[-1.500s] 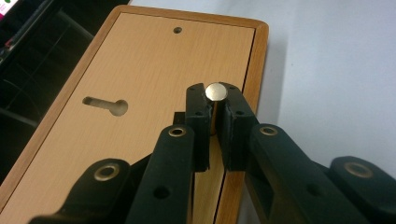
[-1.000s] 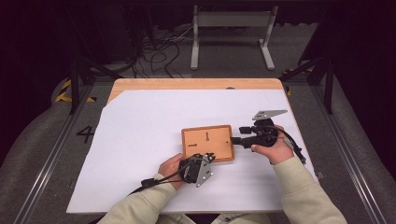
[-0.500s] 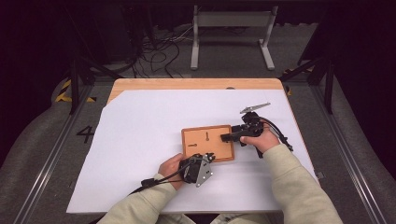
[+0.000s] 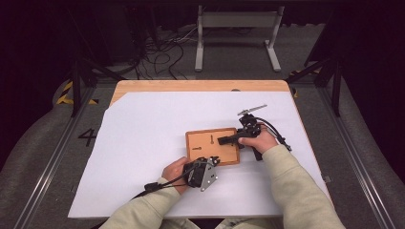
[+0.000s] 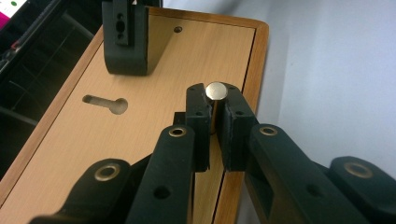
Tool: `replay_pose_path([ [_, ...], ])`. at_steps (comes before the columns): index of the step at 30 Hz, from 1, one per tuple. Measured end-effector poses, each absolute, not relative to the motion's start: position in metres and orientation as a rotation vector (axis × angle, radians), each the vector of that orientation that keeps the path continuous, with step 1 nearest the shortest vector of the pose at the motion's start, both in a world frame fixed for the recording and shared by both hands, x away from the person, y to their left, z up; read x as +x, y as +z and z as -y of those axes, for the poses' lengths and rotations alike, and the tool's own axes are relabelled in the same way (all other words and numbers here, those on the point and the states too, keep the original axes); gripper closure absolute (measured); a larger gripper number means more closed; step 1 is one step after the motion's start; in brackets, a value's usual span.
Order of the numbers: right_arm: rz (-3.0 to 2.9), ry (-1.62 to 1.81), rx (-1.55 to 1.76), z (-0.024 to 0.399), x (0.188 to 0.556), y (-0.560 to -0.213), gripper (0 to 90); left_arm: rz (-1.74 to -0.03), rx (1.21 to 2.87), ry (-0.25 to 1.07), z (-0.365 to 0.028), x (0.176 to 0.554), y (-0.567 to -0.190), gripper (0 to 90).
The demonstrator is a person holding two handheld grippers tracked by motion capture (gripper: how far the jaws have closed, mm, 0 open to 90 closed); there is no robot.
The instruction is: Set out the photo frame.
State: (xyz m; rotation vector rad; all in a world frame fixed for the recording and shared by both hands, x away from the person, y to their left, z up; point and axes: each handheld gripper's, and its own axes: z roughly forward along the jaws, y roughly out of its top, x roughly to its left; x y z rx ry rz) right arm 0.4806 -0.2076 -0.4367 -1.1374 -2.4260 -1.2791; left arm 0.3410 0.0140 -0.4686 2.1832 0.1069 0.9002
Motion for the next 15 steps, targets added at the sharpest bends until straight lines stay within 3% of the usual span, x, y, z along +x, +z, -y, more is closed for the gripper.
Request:
replay_pose_path([
  [2, 2.424, -1.268, -1.112, 0.205, 0.480, -0.437, 30.8, -0.106, 2.183, 0.900, -0.014, 0.341, -0.469, 83.6],
  [10, 2.420, -1.256, -1.053, 0.208, 0.480, -0.432, 37.0, -0.064, 2.198, 0.909, -0.014, 0.338, -0.468, 82.0],
  [13, 2.432, -1.245, -1.041, 0.210, 0.479, -0.430, 38.1, -0.023, 2.217, 0.866, -0.018, 0.334, -0.465, 69.8],
  [15, 2.442, -1.237, -1.023, 0.211, 0.477, -0.429, 39.2, -0.026, 2.191, 0.771, -0.023, 0.331, -0.460, 62.1],
])
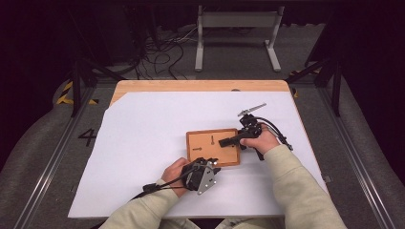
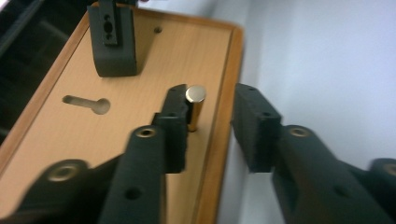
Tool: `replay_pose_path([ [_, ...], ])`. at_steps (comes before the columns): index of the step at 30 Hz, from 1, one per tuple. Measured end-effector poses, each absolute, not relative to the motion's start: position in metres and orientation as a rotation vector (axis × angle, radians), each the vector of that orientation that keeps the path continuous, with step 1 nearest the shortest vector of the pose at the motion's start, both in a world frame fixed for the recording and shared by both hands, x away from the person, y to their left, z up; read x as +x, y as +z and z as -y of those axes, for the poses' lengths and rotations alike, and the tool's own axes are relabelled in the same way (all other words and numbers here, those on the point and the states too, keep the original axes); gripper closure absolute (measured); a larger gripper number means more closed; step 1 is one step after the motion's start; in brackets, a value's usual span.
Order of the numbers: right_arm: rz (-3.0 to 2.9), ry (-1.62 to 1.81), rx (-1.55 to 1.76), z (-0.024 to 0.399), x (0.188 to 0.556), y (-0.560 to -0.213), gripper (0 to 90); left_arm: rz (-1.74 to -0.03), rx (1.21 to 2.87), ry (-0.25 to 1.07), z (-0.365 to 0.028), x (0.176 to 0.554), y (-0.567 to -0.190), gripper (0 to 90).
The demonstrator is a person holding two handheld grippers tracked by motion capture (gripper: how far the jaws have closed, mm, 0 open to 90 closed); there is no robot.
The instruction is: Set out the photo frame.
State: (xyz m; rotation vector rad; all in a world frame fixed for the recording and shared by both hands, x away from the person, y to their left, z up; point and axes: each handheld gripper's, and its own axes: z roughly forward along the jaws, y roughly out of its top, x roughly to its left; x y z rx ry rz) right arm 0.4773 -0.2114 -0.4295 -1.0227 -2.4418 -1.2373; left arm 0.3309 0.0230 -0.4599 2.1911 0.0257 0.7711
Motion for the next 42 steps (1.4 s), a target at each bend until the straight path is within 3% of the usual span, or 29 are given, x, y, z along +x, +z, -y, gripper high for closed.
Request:
replay_pose_path([
  [6, 2.508, -1.229, -0.973, 0.212, 0.470, -0.422, 41.6, -0.194, 2.088, 0.522, -0.050, 0.334, -0.437, 49.3],
  [11, 2.590, -1.226, -0.910, 0.212, 0.460, -0.413, 44.0, -0.325, 2.010, 0.442, -0.073, 0.341, -0.428, 44.3],
  [26, 2.957, -1.135, -0.591, 0.212, 0.408, -0.391, 55.5, -0.505, 1.876, 0.495, -0.133, 0.347, -0.419, 43.5],
  [42, 3.185, -1.058, -0.376, 0.202, 0.360, -0.385, 66.4, -0.611, 1.867, 0.484, -0.154, 0.358, -0.425, 43.6],
])
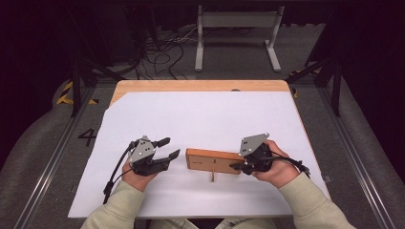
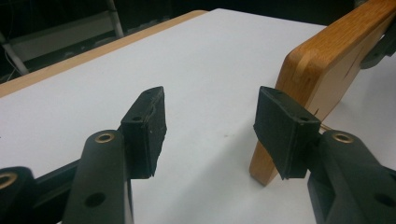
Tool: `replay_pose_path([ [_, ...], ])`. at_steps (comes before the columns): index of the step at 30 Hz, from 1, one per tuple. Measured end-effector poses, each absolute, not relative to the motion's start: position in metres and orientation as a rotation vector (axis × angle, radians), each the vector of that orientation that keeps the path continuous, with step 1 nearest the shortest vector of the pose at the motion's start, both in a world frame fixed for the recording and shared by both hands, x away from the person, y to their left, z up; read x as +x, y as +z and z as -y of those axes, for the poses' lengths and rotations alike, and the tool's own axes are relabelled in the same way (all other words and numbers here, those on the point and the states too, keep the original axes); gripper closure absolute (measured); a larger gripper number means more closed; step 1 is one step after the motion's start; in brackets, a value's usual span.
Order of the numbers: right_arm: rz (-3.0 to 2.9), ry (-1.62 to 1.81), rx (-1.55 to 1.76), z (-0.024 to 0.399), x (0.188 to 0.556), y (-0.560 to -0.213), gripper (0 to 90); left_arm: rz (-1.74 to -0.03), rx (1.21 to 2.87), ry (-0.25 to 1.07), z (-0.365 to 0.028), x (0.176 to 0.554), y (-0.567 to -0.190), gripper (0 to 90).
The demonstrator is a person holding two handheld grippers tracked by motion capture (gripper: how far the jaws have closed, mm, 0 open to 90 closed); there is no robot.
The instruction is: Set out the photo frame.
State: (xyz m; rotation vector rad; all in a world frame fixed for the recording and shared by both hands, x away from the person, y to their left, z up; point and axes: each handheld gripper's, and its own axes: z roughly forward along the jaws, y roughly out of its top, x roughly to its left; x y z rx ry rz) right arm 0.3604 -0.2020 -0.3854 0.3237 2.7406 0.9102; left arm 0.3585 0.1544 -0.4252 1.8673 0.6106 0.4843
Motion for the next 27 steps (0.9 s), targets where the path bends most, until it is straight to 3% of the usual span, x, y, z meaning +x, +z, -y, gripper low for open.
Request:
replay_pose_path([
  [12, -2.720, 0.870, 0.245, 0.197, 0.339, -0.387, 67.6, -0.653, 1.859, 0.468, -0.159, 0.363, -0.427, 43.9],
  [20, -2.720, 0.886, 0.241, 0.196, 0.327, -0.393, 62.5, -0.658, 1.861, 0.457, -0.158, 0.363, -0.428, 43.9],
  [27, -2.713, 0.973, 0.326, 0.208, 0.327, -0.397, 51.6, -0.665, 1.899, 0.422, -0.160, 0.357, -0.425, 47.5],
])
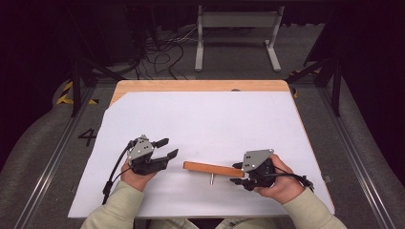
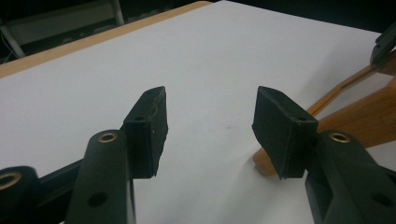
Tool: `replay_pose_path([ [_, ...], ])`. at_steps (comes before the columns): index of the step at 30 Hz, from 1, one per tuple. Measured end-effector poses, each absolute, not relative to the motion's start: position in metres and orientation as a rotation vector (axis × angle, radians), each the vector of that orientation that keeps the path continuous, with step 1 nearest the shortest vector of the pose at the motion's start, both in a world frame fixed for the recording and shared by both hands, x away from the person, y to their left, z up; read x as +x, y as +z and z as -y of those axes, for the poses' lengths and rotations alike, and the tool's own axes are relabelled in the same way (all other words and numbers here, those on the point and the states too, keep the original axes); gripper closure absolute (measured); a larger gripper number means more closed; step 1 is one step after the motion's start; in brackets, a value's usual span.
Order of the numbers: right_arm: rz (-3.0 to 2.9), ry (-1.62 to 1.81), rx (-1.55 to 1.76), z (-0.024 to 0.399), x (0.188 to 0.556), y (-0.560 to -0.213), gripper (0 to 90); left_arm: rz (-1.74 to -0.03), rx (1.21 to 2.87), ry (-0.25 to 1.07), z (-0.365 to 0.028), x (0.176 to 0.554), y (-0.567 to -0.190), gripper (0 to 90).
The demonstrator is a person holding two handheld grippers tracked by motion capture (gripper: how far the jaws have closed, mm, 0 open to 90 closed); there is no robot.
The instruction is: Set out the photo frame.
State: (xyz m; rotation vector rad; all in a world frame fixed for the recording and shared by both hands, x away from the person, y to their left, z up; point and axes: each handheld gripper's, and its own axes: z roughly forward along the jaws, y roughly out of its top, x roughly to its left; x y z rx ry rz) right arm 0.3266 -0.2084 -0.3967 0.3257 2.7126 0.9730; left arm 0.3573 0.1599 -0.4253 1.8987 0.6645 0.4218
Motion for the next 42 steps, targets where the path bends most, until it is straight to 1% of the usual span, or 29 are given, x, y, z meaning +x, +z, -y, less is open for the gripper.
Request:
replay_pose_path([
  [1, -2.710, 0.986, 0.337, 0.212, 0.326, -0.397, 50.4, -0.655, 1.910, 0.413, -0.161, 0.354, -0.425, 49.5],
  [5, -2.704, 1.001, 0.394, 0.229, 0.325, -0.399, 50.5, -0.612, 1.954, 0.339, -0.165, 0.341, -0.424, 61.7],
  [7, -2.694, 0.977, 0.430, 0.240, 0.325, -0.400, 53.0, -0.588, 1.982, 0.300, -0.164, 0.338, -0.425, 68.7],
  [9, -2.689, 0.959, 0.461, 0.246, 0.326, -0.400, 55.4, -0.556, 2.029, 0.230, -0.161, 0.335, -0.426, 74.8],
  [10, -2.689, 0.959, 0.461, 0.246, 0.326, -0.400, 55.4, -0.556, 2.029, 0.230, -0.161, 0.335, -0.426, 76.9],
  [11, -2.685, 0.956, 0.487, 0.252, 0.327, -0.401, 60.8, -0.522, 2.086, 0.161, -0.157, 0.335, -0.429, 79.9],
  [12, -2.685, 0.956, 0.487, 0.252, 0.327, -0.401, 60.8, -0.522, 2.086, 0.161, -0.157, 0.335, -0.429, 82.2],
  [13, -2.679, 0.956, 0.502, 0.255, 0.329, -0.401, 63.8, -0.497, 2.124, 0.123, -0.152, 0.336, -0.432, 85.2],
  [16, -2.670, 0.962, 0.519, 0.258, 0.330, -0.401, 65.0, -0.474, 2.169, 0.101, -0.143, 0.337, -0.437, 89.3],
  [21, -2.654, 0.975, 0.548, 0.263, 0.333, -0.403, 67.4, -0.468, 2.216, 0.090, -0.125, 0.340, -0.443, 89.6],
  [27, -2.625, 0.988, 0.580, 0.268, 0.335, -0.402, 69.2, -0.510, 2.190, 0.063, -0.119, 0.350, -0.447, 89.6],
  [33, -2.619, 0.998, 0.610, 0.272, 0.336, -0.404, 72.3, -0.537, 2.184, 0.117, -0.113, 0.359, -0.448, 89.6],
  [36, -2.618, 1.002, 0.624, 0.273, 0.336, -0.404, 76.0, -0.573, 2.175, 0.138, -0.108, 0.365, -0.448, 89.7],
  [42, -2.615, 1.003, 0.637, 0.275, 0.336, -0.404, 79.6, -0.630, 2.152, 0.180, -0.097, 0.385, -0.448, 89.6],
])
